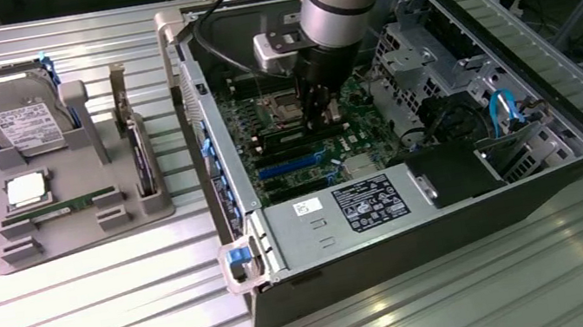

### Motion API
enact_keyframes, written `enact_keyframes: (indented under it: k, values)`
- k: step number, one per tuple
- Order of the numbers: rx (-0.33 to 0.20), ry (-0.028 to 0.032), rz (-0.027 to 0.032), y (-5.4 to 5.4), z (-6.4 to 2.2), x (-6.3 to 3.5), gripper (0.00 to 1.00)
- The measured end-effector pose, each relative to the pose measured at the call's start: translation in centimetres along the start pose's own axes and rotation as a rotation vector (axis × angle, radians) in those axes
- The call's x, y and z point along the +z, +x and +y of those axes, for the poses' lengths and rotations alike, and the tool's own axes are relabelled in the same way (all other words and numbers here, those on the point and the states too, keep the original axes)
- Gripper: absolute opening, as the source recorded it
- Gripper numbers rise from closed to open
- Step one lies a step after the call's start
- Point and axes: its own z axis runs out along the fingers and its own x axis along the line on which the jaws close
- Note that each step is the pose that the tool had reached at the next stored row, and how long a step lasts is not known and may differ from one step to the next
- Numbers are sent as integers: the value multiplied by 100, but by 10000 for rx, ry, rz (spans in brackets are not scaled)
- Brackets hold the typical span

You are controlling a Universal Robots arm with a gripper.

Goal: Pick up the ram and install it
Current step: 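Insert the ram into the slot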

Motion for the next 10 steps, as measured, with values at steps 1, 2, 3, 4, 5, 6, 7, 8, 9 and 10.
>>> enact_keyframes:
  k: [1, 2, 3, 4, 5, 6, 7, 8, 9, 10]
  values:
    - [0, -1, 2, 0, 0, 5, 14]
    - [0, -1, 1, 0, 0, 8, 14]
    - [0, 0, 1, 0, 0, 11, 14]
    - [0, 0, 1, 1, 0, 14, 14]
    - [0, 0, 1, 1, 0, 16, 14]
    - [-1, 0, 1, 1, -1, 23, 14]
    - [0, -1, 2, 1, 0, 24, 14]
    - [0, -1, 2, 1, 0, 25, 14]
    - [0, -1, 2, 1, 0, 25, 14]
    - [0, -1, 1, 1, 0, 25, 14]
